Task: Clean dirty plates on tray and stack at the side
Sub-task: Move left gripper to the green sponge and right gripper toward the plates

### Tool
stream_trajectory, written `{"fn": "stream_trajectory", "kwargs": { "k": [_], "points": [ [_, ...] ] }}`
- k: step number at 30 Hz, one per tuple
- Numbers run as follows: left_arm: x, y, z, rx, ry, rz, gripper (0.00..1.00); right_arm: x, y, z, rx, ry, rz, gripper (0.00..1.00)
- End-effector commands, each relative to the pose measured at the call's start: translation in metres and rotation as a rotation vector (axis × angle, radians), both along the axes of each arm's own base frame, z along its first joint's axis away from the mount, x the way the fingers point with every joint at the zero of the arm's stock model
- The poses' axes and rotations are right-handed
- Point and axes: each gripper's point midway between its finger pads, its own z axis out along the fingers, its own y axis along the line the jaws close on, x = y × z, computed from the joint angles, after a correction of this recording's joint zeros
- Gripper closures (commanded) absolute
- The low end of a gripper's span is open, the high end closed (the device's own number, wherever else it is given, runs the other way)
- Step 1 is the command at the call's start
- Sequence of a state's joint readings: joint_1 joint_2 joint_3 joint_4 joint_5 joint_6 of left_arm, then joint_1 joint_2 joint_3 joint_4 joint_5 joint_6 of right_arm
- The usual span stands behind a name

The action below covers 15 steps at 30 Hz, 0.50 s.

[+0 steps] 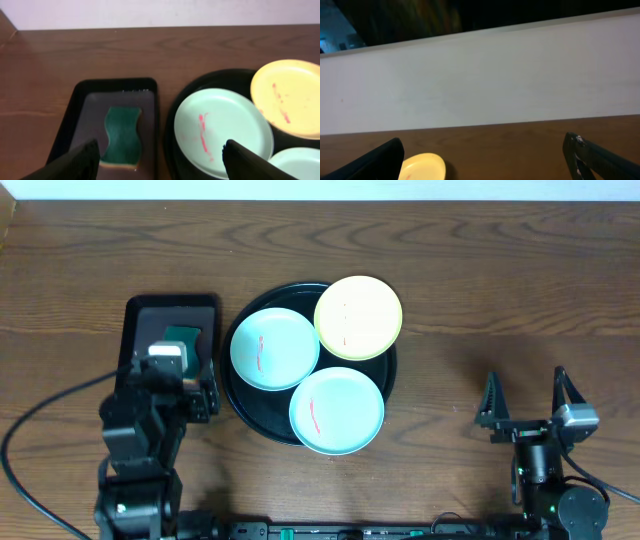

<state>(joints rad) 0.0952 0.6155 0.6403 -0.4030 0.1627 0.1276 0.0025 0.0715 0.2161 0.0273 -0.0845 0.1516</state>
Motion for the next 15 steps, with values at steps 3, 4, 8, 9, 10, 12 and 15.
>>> {"fn": "stream_trajectory", "kwargs": {
  "k": [3, 4, 8, 9, 10, 12, 15],
  "points": [
    [0.010, -0.012, 0.031, -0.046, 0.057, -0.060, 0.21, 0.006, 0.012, 0.026, -0.025, 0.020, 0.073, 0.01],
    [0.011, -0.015, 0.034, -0.059, 0.072, -0.079, 0.21, 0.009, 0.014, 0.031, -0.026, 0.026, 0.085, 0.01],
    [0.011, -0.027, 0.047, -0.100, 0.110, -0.140, 0.21, 0.020, 0.026, 0.051, -0.034, 0.058, 0.157, 0.01],
    [0.011, -0.029, 0.051, -0.106, 0.120, -0.146, 0.21, 0.023, 0.031, 0.054, -0.037, 0.070, 0.183, 0.01],
    [0.010, -0.030, 0.054, -0.110, 0.127, -0.152, 0.21, 0.027, 0.035, 0.058, -0.039, 0.086, 0.213, 0.01],
    [0.007, -0.035, 0.065, -0.126, 0.127, -0.177, 0.21, 0.033, 0.046, 0.065, -0.041, 0.119, 0.276, 0.01],
    [0.002, -0.042, 0.087, -0.139, 0.096, -0.212, 0.21, 0.043, 0.062, 0.073, -0.028, 0.174, 0.386, 0.01]
  ]
}}
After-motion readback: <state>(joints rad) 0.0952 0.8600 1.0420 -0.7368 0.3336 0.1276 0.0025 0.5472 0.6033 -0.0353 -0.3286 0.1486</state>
